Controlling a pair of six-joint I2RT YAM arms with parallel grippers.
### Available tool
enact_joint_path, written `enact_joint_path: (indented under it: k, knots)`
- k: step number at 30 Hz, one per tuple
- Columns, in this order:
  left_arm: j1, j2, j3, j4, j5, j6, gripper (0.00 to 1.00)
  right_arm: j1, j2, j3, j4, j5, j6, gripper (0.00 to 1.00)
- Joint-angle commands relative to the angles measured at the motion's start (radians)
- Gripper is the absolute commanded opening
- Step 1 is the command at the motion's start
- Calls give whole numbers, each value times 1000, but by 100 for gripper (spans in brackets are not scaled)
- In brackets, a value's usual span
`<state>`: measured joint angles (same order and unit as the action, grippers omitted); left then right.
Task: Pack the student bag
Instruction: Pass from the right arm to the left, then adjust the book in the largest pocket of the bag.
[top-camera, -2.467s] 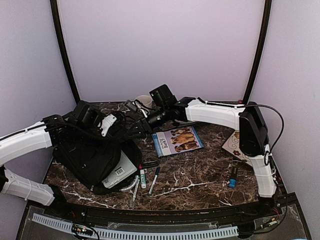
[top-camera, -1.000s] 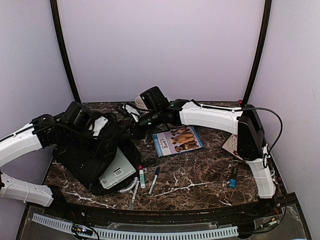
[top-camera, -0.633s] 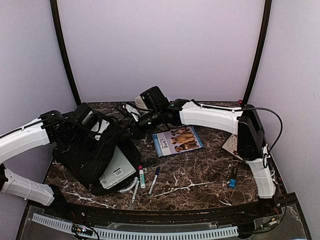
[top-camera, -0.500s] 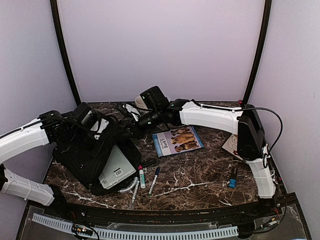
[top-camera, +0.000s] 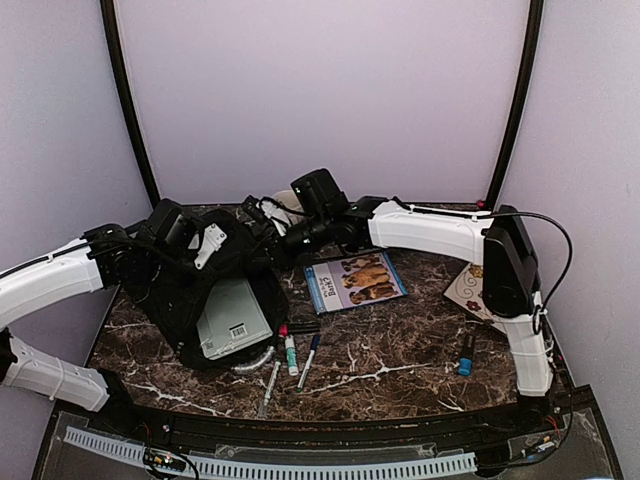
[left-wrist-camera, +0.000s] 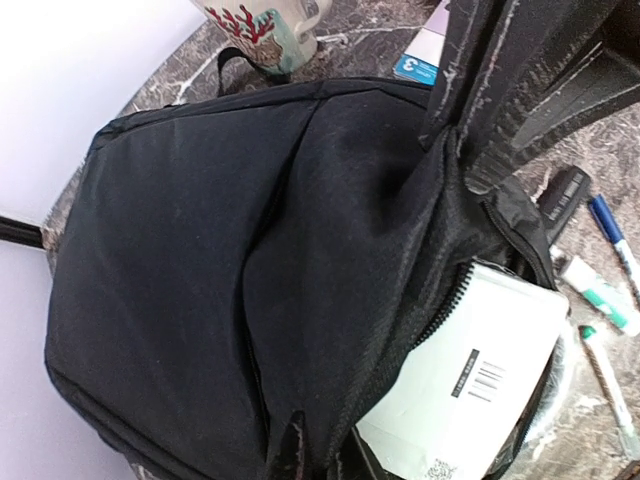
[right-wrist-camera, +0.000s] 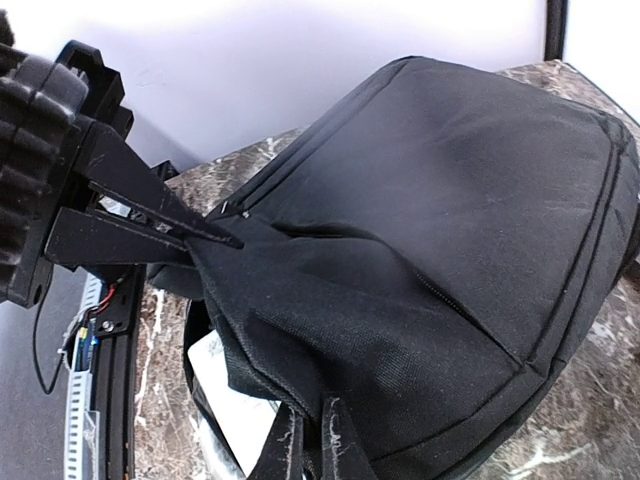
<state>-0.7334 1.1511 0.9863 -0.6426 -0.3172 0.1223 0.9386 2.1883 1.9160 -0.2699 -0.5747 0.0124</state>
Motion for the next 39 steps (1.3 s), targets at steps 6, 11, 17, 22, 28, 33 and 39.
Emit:
enact_joint_path:
  k: [6,11,17,22,28,33,39]
  knots:
    - [23,-78,-11,244,43,80,0,-18,-50,28,-90,-40,-94,35]
    - [24,-158,-75,301,115,108,0,-43,-172,-50,-253,-84,-321,53]
    - [30,-207,-168,391,129,146,0,-17,-299,-213,-373,-54,-560,49]
    - [34,-255,-190,480,162,156,0,100,-266,-248,-418,153,-693,39]
    - [35,-360,-253,601,194,166,0,219,-183,-198,-365,354,-717,39]
    - [37,-410,-287,616,224,158,0,290,-75,-96,-351,480,-753,42]
    - [38,-429,-302,625,233,151,0,331,-7,-27,-335,557,-777,49]
